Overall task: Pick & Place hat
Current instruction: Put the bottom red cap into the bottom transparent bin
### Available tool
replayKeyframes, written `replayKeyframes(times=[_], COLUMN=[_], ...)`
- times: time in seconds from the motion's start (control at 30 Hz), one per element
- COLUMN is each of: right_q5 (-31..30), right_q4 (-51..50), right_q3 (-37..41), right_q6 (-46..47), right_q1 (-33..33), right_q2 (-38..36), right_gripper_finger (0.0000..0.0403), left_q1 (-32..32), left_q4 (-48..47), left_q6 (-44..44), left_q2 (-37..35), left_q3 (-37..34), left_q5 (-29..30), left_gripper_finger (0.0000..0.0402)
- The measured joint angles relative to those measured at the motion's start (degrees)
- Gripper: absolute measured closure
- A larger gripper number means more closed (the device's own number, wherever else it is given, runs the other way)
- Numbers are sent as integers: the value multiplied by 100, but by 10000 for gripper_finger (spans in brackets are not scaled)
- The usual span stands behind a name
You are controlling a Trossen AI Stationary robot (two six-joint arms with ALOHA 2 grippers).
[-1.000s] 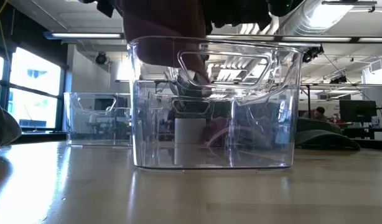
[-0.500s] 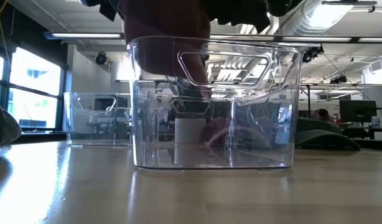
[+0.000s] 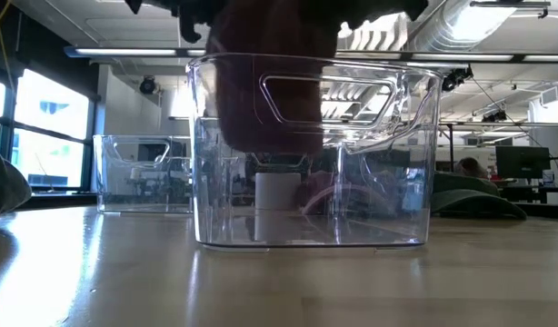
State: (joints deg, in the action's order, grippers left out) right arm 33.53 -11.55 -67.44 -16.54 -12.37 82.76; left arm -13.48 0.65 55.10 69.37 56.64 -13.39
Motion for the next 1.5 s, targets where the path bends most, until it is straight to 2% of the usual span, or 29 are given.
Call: replayKeyframes(times=[0.1, 0.27, 0.3, 0.33, 0.43, 0.5, 0.6, 0.77, 0.93, 1.07, 1.23, 1.37, 1.5], right_q5=[-536, -1434, -1517, -1571, -1767, -1897, -2117, -2327, -2292, -2457, -3066, -3669, -3712], right_q4=[-281, -552, -499, -453, -186, 196, 889, 1961, 2342, 1922, 2010, 2484, 2514], right_q3=[0, 17, 43, 82, 328, 564, 974, 1570, 1606, 1681, 2097, 2402, 2518], right_q6=[292, 563, 713, 863, 1106, 1208, 1237, 1530, 1427, 1143, 1174, 1401, 1601], right_q1=[90, 249, 268, 286, 373, 455, 598, 829, 1046, 1213, 1343, 1406, 1403], right_q2=[-290, -532, -536, -536, -512, -502, -499, -490, -503, -492, -494, -489, -496], right_gripper_finger=[387, 397, 395, 392, 390, 394, 398, 392, 398, 390, 397, 396, 385], left_q1=[-8, 10, 50, 113, 256, 332, 477, 862, 1394, 1756, 2157, 2451, 2588], left_q4=[-35, -45, -29, -25, -50, -44, -204, -665, -1172, -1724, -1687, -1119, -495], left_q6=[-487, -1182, -1231, -1249, -1318, -1400, -1715, -2320, -2587, -2844, -3121, -3420, -3662], left_q2=[-148, -356, -380, -400, -476, -537, -709, -1039, -1179, -1175, -838, -592, -223], left_q3=[-2, 0, -1, 0, -2, -2, -3, -7, -2, -13, -449, -802, -1083], left_q5=[776, 491, 585, 917, 2445, 2910, 2873, 2223, 1710, 1720, 1893, 2493, 2768], left_gripper_finger=[260, 255, 255, 255, 265, 276, 295, 334, 374, 398, 400, 401, 401])
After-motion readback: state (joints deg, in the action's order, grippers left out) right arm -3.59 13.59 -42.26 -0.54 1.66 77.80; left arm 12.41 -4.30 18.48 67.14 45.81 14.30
